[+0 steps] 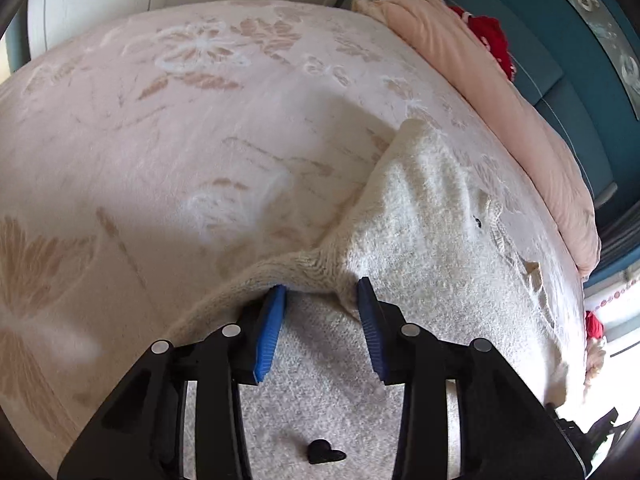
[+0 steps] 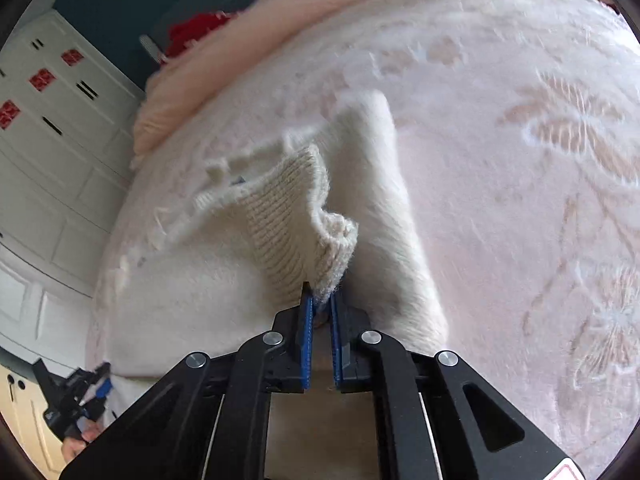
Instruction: Fold small clothes
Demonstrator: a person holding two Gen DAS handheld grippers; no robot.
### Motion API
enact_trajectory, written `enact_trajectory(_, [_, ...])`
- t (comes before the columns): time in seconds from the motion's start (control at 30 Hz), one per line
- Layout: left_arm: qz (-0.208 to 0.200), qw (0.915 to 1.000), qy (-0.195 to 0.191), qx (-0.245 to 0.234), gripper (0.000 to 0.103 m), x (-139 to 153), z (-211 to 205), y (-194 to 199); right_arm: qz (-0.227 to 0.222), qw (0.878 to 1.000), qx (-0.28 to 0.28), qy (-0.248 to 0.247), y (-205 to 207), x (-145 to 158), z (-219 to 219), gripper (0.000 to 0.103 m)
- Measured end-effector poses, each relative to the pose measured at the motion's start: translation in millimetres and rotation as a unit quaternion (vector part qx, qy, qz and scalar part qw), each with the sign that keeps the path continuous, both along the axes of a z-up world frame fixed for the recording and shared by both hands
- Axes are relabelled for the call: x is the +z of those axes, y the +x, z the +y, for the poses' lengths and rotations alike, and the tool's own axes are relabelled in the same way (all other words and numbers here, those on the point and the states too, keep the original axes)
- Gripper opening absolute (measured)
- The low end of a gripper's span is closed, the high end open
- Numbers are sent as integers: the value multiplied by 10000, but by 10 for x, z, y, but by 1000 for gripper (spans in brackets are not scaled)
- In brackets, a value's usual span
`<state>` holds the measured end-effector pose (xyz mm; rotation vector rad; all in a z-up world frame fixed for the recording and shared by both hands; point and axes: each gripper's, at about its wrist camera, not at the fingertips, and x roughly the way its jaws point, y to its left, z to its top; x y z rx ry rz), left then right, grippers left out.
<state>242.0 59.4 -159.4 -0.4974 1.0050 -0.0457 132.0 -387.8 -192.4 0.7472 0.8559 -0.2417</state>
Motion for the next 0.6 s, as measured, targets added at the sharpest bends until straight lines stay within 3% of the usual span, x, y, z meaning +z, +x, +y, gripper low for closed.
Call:
enact_trajectory(0.03, [-42, 9999, 76, -67, 37, 23, -16, -24, -121, 9999, -24, 26, -80, 13, 4, 6])
enact_trajectory(0.2, [-86, 9993, 37, -350, 37, 205, 138, -336, -508, 9972, -34, -549, -743, 519, 264, 23])
enact_trajectory(0.27, [-169, 9987, 24, -482, 39, 317, 288, -572, -514, 9955, 64, -793, -1126, 657, 419, 42])
enact_trajectory(0.37, [-138, 9979, 126, -628, 59, 418, 515, -962, -294, 9933, 222, -1099, -1677, 729, 653, 58])
enact_trajectory(0.43, [-50, 9969, 172, -763, 78, 444, 654, -1248, -3, 9931, 336, -1127, -2022, 656, 787, 60])
enact_trajectory(0.6, [112, 9917, 354, -1233, 86, 368, 707, -1728, 512, 9945, 520, -755, -2522, 355, 1047, 60])
